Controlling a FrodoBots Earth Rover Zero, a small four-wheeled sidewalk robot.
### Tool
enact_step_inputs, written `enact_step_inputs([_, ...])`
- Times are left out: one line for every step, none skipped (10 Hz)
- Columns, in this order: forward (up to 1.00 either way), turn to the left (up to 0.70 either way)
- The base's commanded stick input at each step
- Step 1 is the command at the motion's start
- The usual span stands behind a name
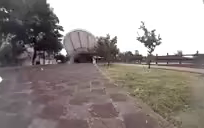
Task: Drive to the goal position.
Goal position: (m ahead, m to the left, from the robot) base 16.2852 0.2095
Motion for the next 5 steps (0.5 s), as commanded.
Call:
enact_step_inputs([1.00,0.40])
enact_step_inputs([1.00,0.40])
enact_step_inputs([1.00,0.34])
enact_step_inputs([1.00,0.05])
enact_step_inputs([1.00,0.00])
